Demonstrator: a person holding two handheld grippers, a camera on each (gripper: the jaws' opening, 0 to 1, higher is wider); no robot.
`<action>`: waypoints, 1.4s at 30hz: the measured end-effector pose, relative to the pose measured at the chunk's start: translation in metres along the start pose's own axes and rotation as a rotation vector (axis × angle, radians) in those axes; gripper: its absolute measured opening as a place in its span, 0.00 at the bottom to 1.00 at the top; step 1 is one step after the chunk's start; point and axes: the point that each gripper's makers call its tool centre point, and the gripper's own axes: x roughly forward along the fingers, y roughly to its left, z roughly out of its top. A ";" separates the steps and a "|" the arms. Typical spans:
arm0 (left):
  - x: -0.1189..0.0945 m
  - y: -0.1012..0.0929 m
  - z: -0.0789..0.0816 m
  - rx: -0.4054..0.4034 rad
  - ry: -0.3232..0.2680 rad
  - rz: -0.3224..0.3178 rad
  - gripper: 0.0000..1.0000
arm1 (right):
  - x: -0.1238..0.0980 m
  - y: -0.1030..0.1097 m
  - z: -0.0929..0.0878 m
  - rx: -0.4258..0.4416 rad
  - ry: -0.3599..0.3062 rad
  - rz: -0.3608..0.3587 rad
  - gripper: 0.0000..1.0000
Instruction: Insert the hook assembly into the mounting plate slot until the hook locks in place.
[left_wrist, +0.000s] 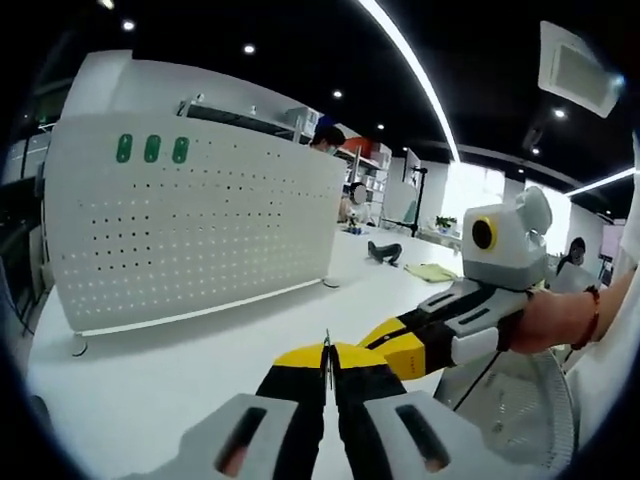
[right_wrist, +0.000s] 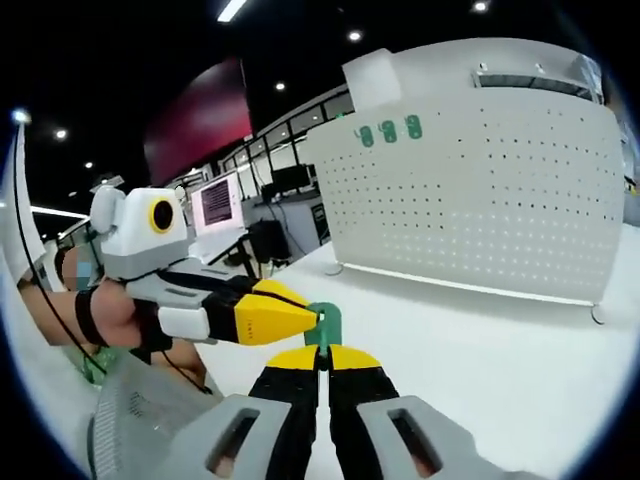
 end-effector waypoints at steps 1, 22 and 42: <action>-0.001 0.001 0.001 -0.002 -0.005 0.002 0.03 | 0.000 0.000 0.001 0.001 -0.002 0.001 0.01; -0.038 0.014 0.002 -0.038 -0.070 0.069 0.18 | 0.013 -0.027 0.030 0.034 -0.067 -0.122 0.01; -0.078 0.011 0.000 -0.001 -0.102 0.101 0.29 | 0.026 -0.047 0.075 0.001 -0.118 -0.191 0.01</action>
